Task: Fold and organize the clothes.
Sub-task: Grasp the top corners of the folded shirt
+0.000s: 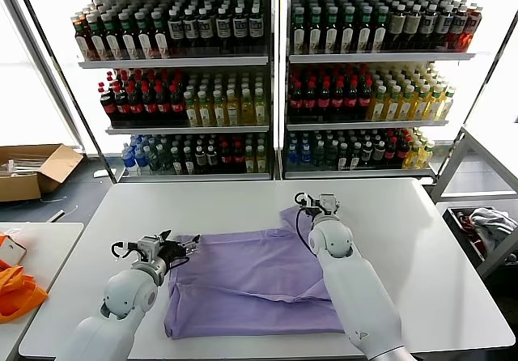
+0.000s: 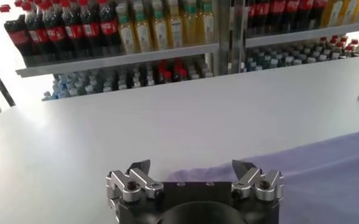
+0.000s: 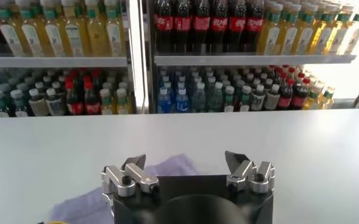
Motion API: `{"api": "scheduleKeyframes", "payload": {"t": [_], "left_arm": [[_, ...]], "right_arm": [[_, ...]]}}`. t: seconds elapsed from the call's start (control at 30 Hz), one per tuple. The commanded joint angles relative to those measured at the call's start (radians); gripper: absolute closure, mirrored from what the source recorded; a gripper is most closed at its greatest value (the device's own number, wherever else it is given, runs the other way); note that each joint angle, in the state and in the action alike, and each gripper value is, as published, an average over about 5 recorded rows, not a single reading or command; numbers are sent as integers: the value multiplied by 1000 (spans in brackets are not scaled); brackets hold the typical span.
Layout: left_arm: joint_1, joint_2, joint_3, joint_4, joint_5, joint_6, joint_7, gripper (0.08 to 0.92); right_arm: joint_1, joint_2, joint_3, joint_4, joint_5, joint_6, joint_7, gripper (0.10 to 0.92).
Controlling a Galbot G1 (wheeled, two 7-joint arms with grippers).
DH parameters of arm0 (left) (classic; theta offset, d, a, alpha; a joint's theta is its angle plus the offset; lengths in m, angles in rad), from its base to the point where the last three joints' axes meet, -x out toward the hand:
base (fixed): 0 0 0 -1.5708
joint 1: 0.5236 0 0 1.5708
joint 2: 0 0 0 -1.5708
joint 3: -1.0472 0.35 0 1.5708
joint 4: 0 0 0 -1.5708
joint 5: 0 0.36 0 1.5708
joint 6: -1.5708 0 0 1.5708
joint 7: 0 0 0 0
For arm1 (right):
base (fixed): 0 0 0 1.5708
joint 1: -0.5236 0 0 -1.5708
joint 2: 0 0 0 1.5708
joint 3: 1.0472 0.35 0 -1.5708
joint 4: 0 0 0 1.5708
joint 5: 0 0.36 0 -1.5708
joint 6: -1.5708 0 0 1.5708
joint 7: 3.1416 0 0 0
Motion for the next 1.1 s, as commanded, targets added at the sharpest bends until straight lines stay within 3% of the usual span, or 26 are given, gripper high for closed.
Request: {"api": "scheduleKeyframes", "payload": {"t": [0.03,0.3,0.4,1.1], "left_arm": [[-10,-7,3,37,-1,7,-3,177],[10,0,4,15,-3,8,-2,177],[25,6,8,7,-1,8,1,208],[59,-21,4,-12,19,-59,56,806]], "right_arm": [[1,7,4,-33,-7,-5,0,203],[-23,11,-1,-44,-15,-4,-9,207],[-43,14,0,-36,-15,-2,-11,258],[-130,-17,13,138,-6,10,-12,863]]}}
